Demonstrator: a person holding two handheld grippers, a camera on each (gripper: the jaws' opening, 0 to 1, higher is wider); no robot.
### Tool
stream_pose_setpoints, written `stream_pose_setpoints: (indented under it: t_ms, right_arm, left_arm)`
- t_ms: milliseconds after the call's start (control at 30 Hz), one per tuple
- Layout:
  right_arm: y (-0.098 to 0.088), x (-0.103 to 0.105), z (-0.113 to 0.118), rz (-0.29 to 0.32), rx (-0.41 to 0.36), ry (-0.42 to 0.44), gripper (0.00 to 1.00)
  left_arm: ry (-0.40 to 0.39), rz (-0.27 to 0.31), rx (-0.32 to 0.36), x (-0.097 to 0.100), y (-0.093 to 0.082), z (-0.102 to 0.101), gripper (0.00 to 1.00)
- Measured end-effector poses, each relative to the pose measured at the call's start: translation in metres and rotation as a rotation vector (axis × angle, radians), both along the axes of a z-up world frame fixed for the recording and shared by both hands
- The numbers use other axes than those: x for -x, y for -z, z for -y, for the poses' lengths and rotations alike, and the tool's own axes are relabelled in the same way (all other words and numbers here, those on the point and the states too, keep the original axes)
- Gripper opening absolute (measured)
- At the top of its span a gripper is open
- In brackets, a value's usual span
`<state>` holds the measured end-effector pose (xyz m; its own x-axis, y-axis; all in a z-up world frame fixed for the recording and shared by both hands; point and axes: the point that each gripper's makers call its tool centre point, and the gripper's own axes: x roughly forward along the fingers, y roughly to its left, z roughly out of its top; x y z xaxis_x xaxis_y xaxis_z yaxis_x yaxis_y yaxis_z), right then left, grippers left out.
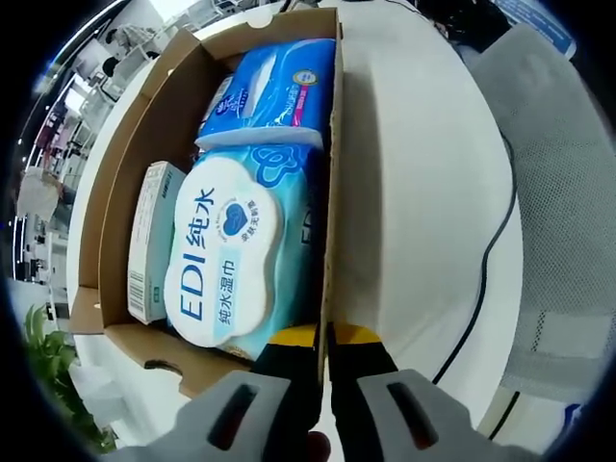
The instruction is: Operate the shoe box by opening the lid, removing the specified soft item, and placing it in the target area until the item is outside and the box remains undamaged.
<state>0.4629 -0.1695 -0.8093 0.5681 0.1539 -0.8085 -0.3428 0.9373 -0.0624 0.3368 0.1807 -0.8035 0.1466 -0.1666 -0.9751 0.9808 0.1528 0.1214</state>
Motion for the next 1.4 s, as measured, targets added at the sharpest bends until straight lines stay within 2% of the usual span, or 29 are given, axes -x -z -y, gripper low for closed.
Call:
stream_pose_setpoints:
  t_ms: [267,367,700,767,800,867,967,1000,1033,1067,1133,1200,1233,1267,1300,1400]
  right_arm:
    - [0.001,-0.008,0.001,-0.023,0.01,-0.01,0.37]
    - [0.0,-0.011,0.001,-0.028,0.012,0.015,0.37]
    - [-0.001,-0.011,0.001,-0.038,0.005,0.008,0.37]
    - [-0.004,-0.014,-0.002,-0.023,-0.068,0.041,0.4]
    - [-0.006,-0.015,-0.001,-0.01,-0.079,0.057,0.43]
    - [-0.01,-0.014,0.005,0.002,-0.068,0.063,0.47]
    - [-0.02,-0.015,0.002,0.032,-0.084,0.039,0.47]
    - [-0.024,-0.016,-0.002,0.042,-0.116,0.038,0.46]
    - [-0.03,-0.015,-0.013,0.03,-0.213,0.053,0.44]
    - [-0.033,-0.013,-0.016,0.007,-0.249,0.06,0.44]
    - [-0.04,-0.014,-0.018,0.025,-0.283,0.068,0.52]
    - [-0.044,-0.011,-0.019,0.017,-0.287,0.053,0.68]
    - [-0.048,-0.009,-0.019,0.029,-0.283,0.038,0.7]
    - [-0.053,-0.008,-0.019,0.049,-0.264,0.006,0.7]
    - [-0.054,-0.007,-0.019,0.05,-0.261,0.001,0.7]
    - [-0.067,0.004,-0.024,0.065,-0.235,-0.09,0.7]
  left_arm:
    - [-0.005,-0.005,-0.001,-0.001,-0.001,0.0,0.01]
    - [-0.008,-0.006,-0.001,-0.001,-0.001,0.0,0.01]
    - [-0.012,-0.007,-0.001,0.0,0.0,0.001,0.01]
    - [-0.011,-0.007,-0.001,0.0,0.0,0.001,0.01]
    - [-0.01,-0.007,-0.001,0.001,0.001,0.001,0.01]
    - [-0.007,-0.01,-0.003,0.001,0.0,0.001,0.01]
    - [-0.007,-0.013,-0.004,0.001,0.0,0.002,0.01]
    - [-0.007,-0.013,-0.004,0.001,-0.001,0.002,0.01]
    - [-0.005,-0.013,-0.004,0.001,-0.001,0.002,0.01]
    - [-0.001,-0.013,-0.005,0.001,0.0,0.001,0.01]
    - [0.007,-0.012,-0.002,0.001,0.0,0.001,0.01]
    - [0.014,-0.013,0.001,0.002,-0.001,0.002,0.01]
    - [0.013,-0.014,0.001,0.002,-0.001,0.002,0.01]
    - [0.012,-0.013,0.001,0.002,-0.001,0.002,0.01]
    - [0.013,-0.012,0.0,0.001,-0.001,0.002,0.01]
    - [0.02,-0.008,0.002,0.001,-0.001,0.002,0.01]
